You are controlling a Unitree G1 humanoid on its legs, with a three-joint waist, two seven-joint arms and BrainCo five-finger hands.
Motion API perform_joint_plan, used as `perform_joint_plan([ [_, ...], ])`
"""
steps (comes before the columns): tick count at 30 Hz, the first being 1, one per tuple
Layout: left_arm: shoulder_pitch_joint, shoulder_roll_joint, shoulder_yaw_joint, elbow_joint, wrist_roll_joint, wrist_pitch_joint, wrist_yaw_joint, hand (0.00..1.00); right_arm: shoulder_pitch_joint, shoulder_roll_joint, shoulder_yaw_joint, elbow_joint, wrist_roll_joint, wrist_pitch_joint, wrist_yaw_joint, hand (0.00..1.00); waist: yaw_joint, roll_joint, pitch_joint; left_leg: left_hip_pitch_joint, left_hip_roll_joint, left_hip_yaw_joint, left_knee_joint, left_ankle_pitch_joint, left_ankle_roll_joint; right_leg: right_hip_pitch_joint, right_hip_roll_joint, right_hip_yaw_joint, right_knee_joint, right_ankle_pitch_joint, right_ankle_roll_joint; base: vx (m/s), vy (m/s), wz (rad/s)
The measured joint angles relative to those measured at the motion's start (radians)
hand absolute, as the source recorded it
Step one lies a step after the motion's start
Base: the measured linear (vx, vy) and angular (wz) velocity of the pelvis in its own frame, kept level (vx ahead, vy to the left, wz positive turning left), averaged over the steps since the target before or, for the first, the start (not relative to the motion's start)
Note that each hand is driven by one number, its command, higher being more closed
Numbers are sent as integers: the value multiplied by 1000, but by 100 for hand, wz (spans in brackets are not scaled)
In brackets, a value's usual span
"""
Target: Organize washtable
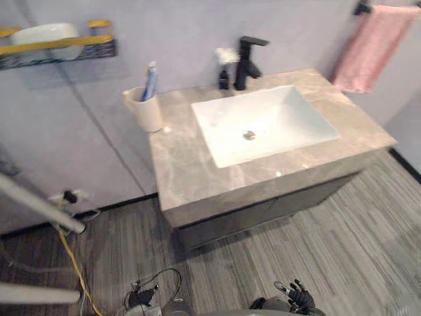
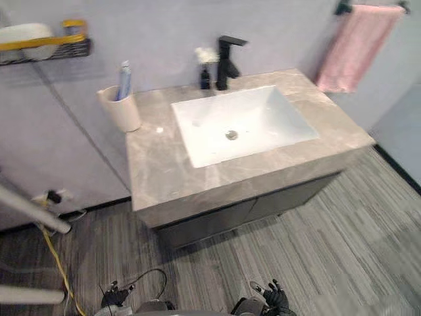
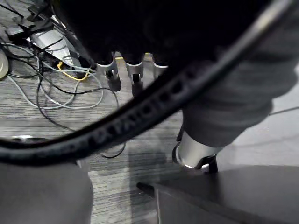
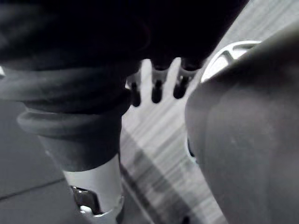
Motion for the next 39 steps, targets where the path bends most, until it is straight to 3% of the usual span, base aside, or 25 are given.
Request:
perform_joint_plan([
  [1, -2, -11, 9, 4, 0, 0, -1, 0, -12, -5, -7, 12, -6, 8, 0, 0, -10, -2, 4, 7, -5, 41, -12, 23, -20, -10, -38, -39, 122, -59, -3, 29, 4, -98],
  [2, -6, -7, 2, -4, -8, 1, -4, 0, -14, -2, -5, 30, -21, 15, 0, 0, -14, -16, 9, 20, -27, 68, -9, 29, -16, 15, -88, -74, 246, -129, 9, 99, -76, -80],
  [3, -17, 8, 3, -2, -12, 6, -13, 0, -32, -1, 7, 52, -40, 24, 2, 0, 1, -38, 12, 18, -25, 111, 17, 28, -16, 33, -79, -78, 184, -141, 35, 94, -113, -98],
  [4, -20, 12, 5, 3, -13, 10, -16, 0, -34, -1, 15, 48, -44, 24, 2, 0, 10, -35, 14, 17, -15, 139, 34, 28, -17, 39, -55, -83, 141, -139, 37, 29, -172, -136],
  [6, -16, 9, 3, 8, -19, 15, -16, 0, -30, 1, 32, 48, -63, 19, 1, 0, 11, -31, 9, 24, 31, 207, 89, 28, -16, 105, 34, -40, -81, -95, 105, 32, -182, -124],
  [10, -24, 10, 3, 10, -42, 13, -18, 0, -15, 4, 33, 52, -63, 20, 0, 0, 8, -29, 18, 75, 132, 273, 205, 26, -20, 166, 126, 54, -190, -48, 80, -30, -142, -97],
  [11, -22, 10, 5, 8, -51, 12, -18, 0, -13, 3, 39, 51, -64, 19, 0, 0, 9, -28, 29, 88, 177, 272, 301, 27, -17, 181, 150, 107, -189, -54, 69, -44, -132, -113],
  [12, -19, 8, 5, 7, -62, 9, -19, 0, -9, 3, 47, 49, -65, 18, 1, 0, 16, -30, 35, 55, 216, 207, 413, 30, 6, 198, 169, 163, -188, -66, 51, -12, -117, -120],
  [13, -19, 6, 5, 7, -68, 4, -19, 0, -9, -2, 50, 49, -65, 18, 1, 0, 17, -34, 38, 30, 195, 114, 425, -7, -10, 198, 172, 191, -188, -68, 48, 5, -23, -129],
  [14, -18, 6, 5, 5, -69, 3, -20, 0, -17, -15, 50, 53, -66, 19, 1, 0, 16, -31, 41, -7, 107, -67, 404, -74, -54, 195, 169, 252, -187, -68, 43, 54, 33, -109],
  [17, 12, 10, 4, -3, -70, 3, -18, 0, -22, -28, 50, 71, -64, 18, 2, 0, 24, -28, 58, -72, -55, -308, 332, -116, -63, 186, 182, 447, -182, -71, 31, 41, 118, -183],
  [18, 25, 9, 5, -3, -70, 3, -19, 0, -23, -30, 50, 71, -65, 18, 2, 0, 29, -25, 60, -87, -71, -349, 317, -115, -66, 180, 191, 487, -180, -71, 31, 25, 195, -225],
  [20, 54, -1, 9, 2, -72, 6, -19, 0, -25, -42, 44, 70, -69, 17, 5, 0, 43, -3, 72, -131, -100, -553, 247, -99, -73, 152, 245, 651, -156, -77, 41, 33, 239, -231],
  [22, 69, 3, 32, 16, -78, 9, -19, 0, -23, -28, 31, 69, -70, 17, 3, 0, 31, -17, 67, -105, -99, -515, 270, -129, -46, 132, 250, 759, -142, -83, 55, 134, 263, -185],
  [23, 60, 14, 45, 17, -78, 15, -26, 0, -22, -18, 28, 67, -72, 16, 8, 0, 20, -39, 66, -108, -82, -443, 294, -159, -36, 108, 256, 828, -142, -61, 97, 183, 318, -173],
  [26, 60, 32, 48, 28, -67, 39, -86, 0, -34, 7, 28, 69, -71, 16, 20, 0, 14, -47, 61, -97, -21, -249, 342, -218, -10, 49, 287, 993, -152, -14, 137, 77, 262, -219],
  [28, 54, 35, 41, 37, -56, 39, -93, 0, -42, 9, 29, 69, -69, 18, 21, 0, 14, -44, 60, -78, -10, -153, 334, -217, -5, -5, 296, 1035, -155, 46, 141, 57, 223, -255],
  [29, 54, 25, 34, 37, -57, 36, -79, 0, -45, 2, 29, 66, -63, 18, 21, 0, 12, -28, 57, -47, 5, -49, 313, -212, 3, -40, 300, 961, -165, 95, 98, 62, 153, -207],
  [30, 51, 19, 34, 38, -57, 36, -71, 0, -45, -3, 30, 60, -61, 18, 21, 0, 8, -17, 58, -34, 13, -12, 300, -209, 9, -39, 291, 877, -167, 95, 67, 74, 168, -235],
  [31, 46, 13, 26, 38, -57, 34, -62, 0, -46, -10, 30, 50, -61, 18, 21, 0, 7, -4, 59, 14, 7, 77, 263, -207, 16, -67, 229, 570, -84, 46, -4, 51, 116, -156],
  [32, 43, 14, 11, 39, -58, 34, -60, 0, -46, -14, 30, 49, -61, 18, 21, 0, 8, 3, 59, 37, 0, 122, 245, -208, 19, -73, 188, 412, -35, 8, -22, 44, 154, -203],
  [33, 34, 23, -29, 37, -57, 33, -59, 0, -47, -20, 30, 49, -63, 18, 22, 0, 7, 9, 59, 76, -24, 199, 224, -210, 23, -73, 92, 139, 81, -69, -42, 22, 99, -159],
  [36, 13, 18, -46, 44, -57, 34, -61, 0, -52, -35, 20, 28, -63, 18, 22, 0, -20, 25, 60, 136, -34, 308, 226, -217, 34, -70, 29, -108, 181, -100, -74, 45, -36, -154],
  [39, 9, 2, -46, 45, -57, 36, -62, 0, -51, -36, 0, 33, -63, 18, 20, 0, -16, 35, 60, 185, -32, 366, 218, -217, 33, -52, 53, -129, 156, -99, -73, 97, -116, -143],
])
